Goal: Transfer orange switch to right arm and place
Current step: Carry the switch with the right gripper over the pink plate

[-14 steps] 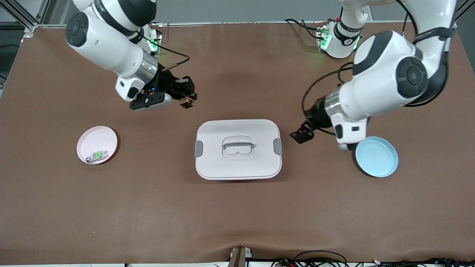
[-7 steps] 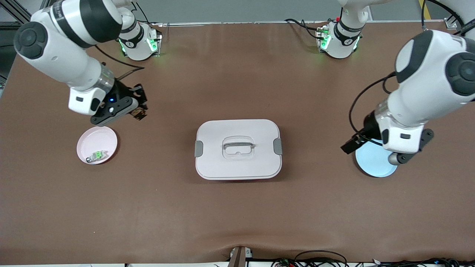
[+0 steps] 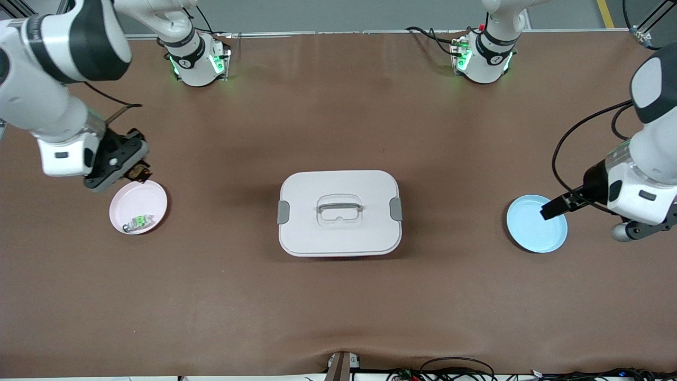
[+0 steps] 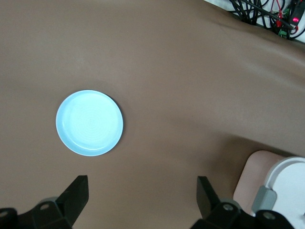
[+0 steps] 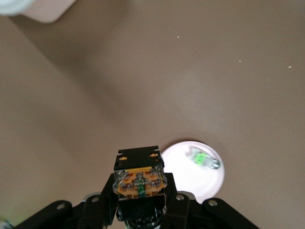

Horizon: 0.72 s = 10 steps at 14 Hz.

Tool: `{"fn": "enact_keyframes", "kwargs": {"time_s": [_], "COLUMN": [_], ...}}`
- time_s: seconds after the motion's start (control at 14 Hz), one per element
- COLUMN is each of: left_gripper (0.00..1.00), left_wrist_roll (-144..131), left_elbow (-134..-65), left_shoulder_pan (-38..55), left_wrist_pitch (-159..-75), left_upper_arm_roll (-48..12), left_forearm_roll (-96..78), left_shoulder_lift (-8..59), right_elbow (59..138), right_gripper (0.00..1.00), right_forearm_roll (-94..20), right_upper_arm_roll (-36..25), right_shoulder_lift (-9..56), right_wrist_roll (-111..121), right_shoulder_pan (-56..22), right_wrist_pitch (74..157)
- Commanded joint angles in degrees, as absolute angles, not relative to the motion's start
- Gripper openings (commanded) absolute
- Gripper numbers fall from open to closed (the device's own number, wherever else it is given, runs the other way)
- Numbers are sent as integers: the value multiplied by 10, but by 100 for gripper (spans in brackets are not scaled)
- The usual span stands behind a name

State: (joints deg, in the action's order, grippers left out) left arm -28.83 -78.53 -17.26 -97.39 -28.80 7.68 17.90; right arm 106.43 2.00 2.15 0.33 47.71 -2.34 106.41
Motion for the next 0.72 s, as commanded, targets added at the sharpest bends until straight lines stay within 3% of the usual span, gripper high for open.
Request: {"fn": "enact_keyframes", "kwargs": {"time_s": [0.0,0.5,0.64], "left_gripper": [100,100,100], "left_wrist_roll": [-251,-159,-131], "left_elbow": [-792,-802,-823], "left_shoulder_pan": [-179,-160,-87], "left_wrist_pitch": [-940,-890,-885], "left_upper_arm_roll": [-291,-282,-196], "left_forearm_roll": [89,86,77], "left_shoulder_lift": [148,83,60], "right_elbow": [1089,1165,1191], "right_gripper": [7,6,6], "right_forearm_roll": [33,41,48], "right_upper_arm_roll": [33,33,33], "right_shoulder_lift": [3,9,10], "right_wrist_roll": [588,785,839], "right_shoulder_pan": [27,92,107], "right_wrist_pitch": [1112,1223,1274]}}
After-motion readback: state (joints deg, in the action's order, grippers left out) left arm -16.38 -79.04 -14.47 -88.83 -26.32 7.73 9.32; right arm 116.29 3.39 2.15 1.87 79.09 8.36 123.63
